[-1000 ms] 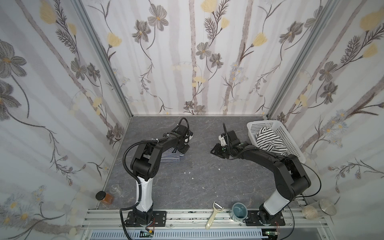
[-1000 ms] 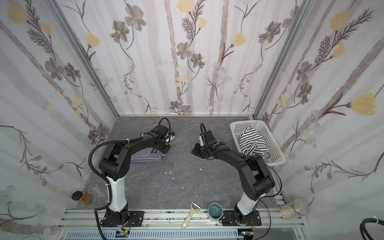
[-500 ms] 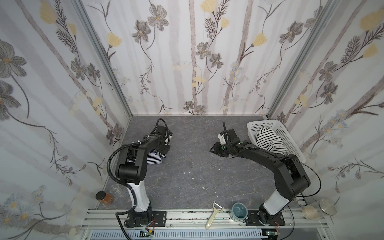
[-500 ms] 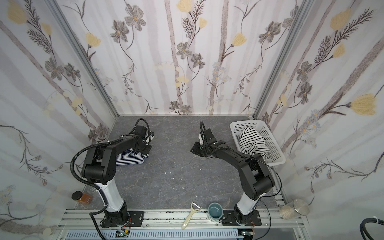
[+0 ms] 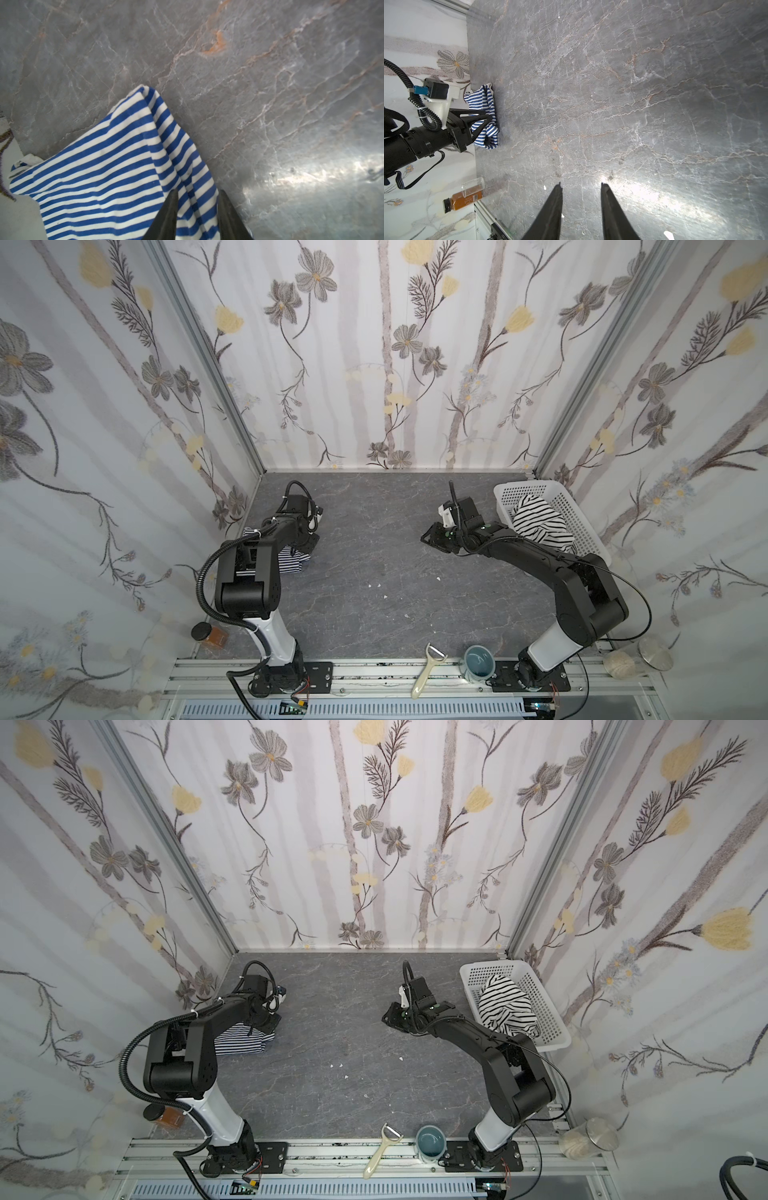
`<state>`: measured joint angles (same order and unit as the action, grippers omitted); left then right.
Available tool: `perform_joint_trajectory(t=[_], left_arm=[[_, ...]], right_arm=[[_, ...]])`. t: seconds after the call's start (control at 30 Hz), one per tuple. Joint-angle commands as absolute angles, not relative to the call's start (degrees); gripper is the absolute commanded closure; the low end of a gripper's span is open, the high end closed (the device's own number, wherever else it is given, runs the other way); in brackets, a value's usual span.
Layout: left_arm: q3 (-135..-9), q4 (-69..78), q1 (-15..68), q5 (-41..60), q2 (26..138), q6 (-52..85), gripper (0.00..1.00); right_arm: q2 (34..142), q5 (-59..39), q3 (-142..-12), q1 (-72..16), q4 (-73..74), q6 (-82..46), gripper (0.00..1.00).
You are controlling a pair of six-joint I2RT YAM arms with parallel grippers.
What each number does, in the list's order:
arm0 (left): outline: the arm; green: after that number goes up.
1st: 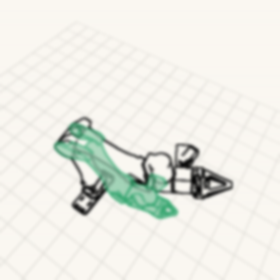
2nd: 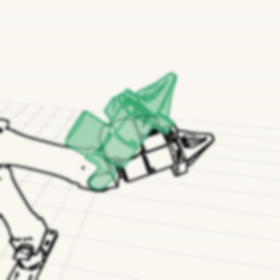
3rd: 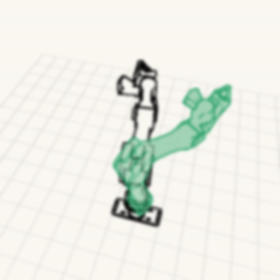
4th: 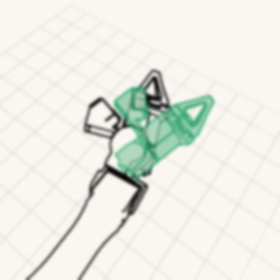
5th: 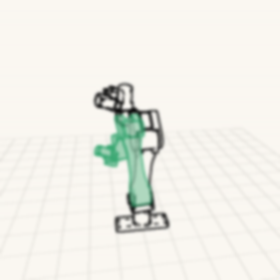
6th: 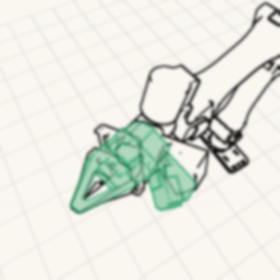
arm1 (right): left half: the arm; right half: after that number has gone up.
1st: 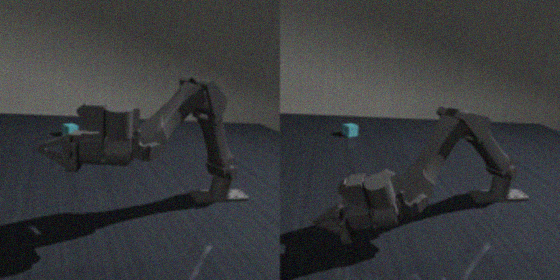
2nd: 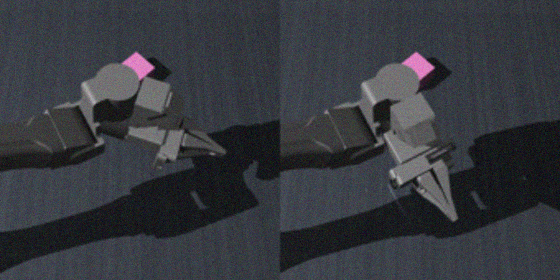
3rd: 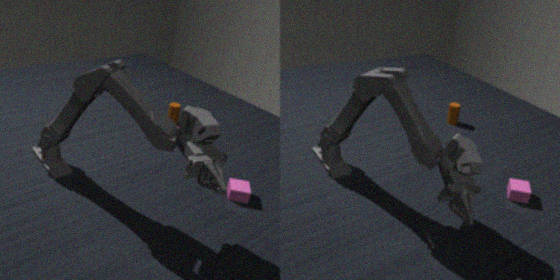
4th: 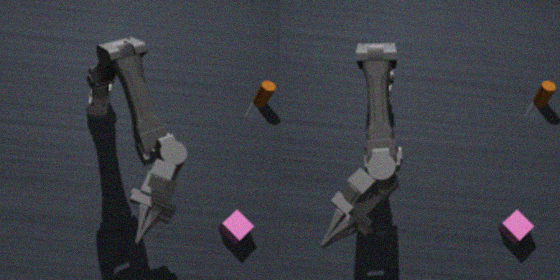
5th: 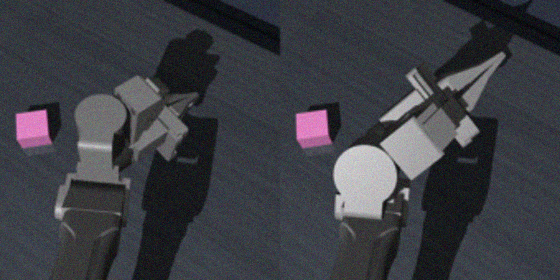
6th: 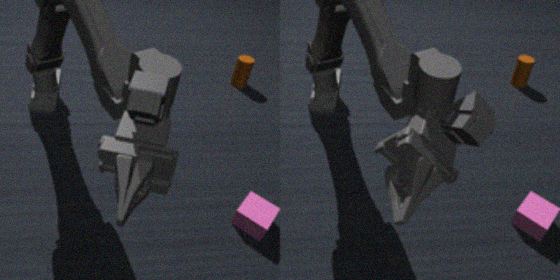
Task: Fold and stack the tank tops
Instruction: 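Drag the folded tank top with the left gripper toward the nearby side wall, then release the tank top with the left gripper while the right reaches into the basket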
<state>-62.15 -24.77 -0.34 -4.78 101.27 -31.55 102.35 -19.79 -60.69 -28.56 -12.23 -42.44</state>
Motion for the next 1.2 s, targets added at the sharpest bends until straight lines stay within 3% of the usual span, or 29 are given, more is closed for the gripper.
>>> perform_joint_trajectory(t=[0.0, 0.23, 0.43, 0.53, 0.73, 0.93, 1.17], left_arm=[[-61.0, -25.3, -0.5, -5.7, 99.5, -32.7, 0.66], [-63.0, -25.9, 1.2, -0.6, 93.9, -27.0, 0.62], [-67.2, -25.9, 6.1, 6.3, 89.4, -18.9, 0.44], [-69.6, -25.8, 8.8, 8.5, 89.3, -15.8, 0.42], [-72.4, -24.6, 13.4, 11.0, 90.4, -13.0, 0.38], [-68.3, -18.0, 15.8, 13.9, 89.1, -11.2, 0.37], [-67.6, -15.4, 17.3, 14.4, 91.7, -10.2, 0.36]], right_arm=[[101.2, -20.0, -60.5, -28.5, -9.7, -42.8, 0.66], [96.8, -19.4, -61.2, -25.6, -11.9, -40.4, 0.49], [95.0, -17.9, -68.2, -20.6, -20.8, -35.4, 0.38], [93.6, -16.2, -72.1, -17.7, -25.6, -32.9, 0.35], [89.8, -15.9, -74.7, -7.5, -32.0, -29.4, 0.34], [87.9, -7.7, -74.9, 2.2, -37.2, -26.3, 0.32], [90.7, -3.5, -70.3, 11.6, -34.0, -26.1, 0.31]])
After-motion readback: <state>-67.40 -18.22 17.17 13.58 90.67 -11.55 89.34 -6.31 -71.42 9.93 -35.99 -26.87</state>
